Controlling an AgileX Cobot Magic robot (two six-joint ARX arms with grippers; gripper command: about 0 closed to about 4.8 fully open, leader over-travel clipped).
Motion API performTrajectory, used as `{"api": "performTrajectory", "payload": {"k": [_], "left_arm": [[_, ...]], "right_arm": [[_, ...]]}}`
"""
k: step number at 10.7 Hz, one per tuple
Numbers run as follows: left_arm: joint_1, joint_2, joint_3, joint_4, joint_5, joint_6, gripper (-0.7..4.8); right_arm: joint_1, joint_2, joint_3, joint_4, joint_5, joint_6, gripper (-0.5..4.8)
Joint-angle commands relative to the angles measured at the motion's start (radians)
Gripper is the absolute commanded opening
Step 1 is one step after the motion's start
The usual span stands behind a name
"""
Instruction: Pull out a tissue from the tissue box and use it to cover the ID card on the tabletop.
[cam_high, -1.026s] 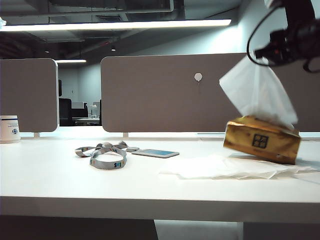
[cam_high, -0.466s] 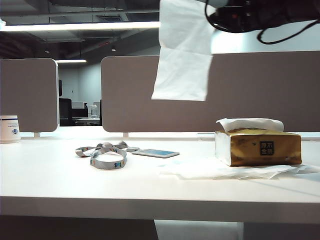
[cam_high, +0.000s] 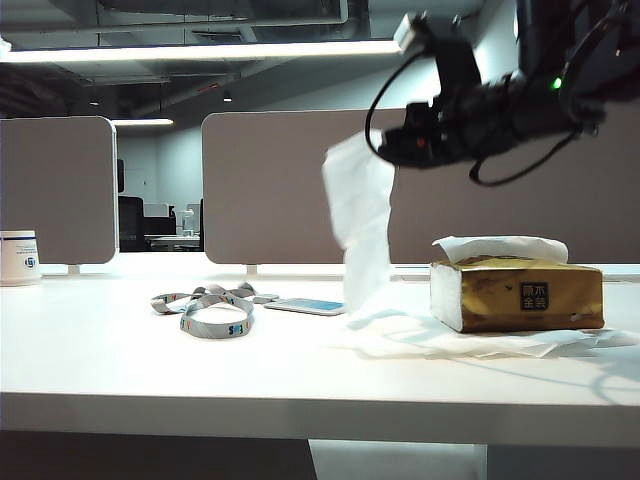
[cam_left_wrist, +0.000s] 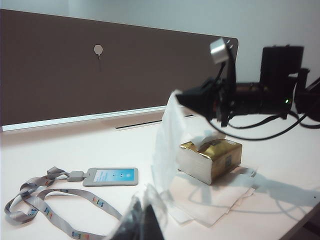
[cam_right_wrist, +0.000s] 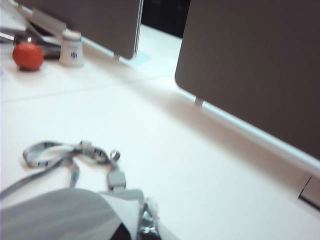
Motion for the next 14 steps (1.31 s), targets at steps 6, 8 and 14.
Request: {"api": "performTrajectory", "payload": {"k": [6,8,14], "left_arm": [[-0.001,0.001,0.004,0.012,0.000,-0.003,-0.05],[-0.001,0.001,0.004,0.011,0.000,-0.003,-0.05],[-0.001,0.001,0.004,0.011,0.001,-0.003,-0.06]], "right_arm": [[0.002,0.215,0.213,-0.038,0.009,0.002,-0.06],[0.002,0.305,0.292,-0.045,0.009,0.006,-0.06],[0.002,0.468,0.508,-0.122,0.005,0.005,-0.06]]}}
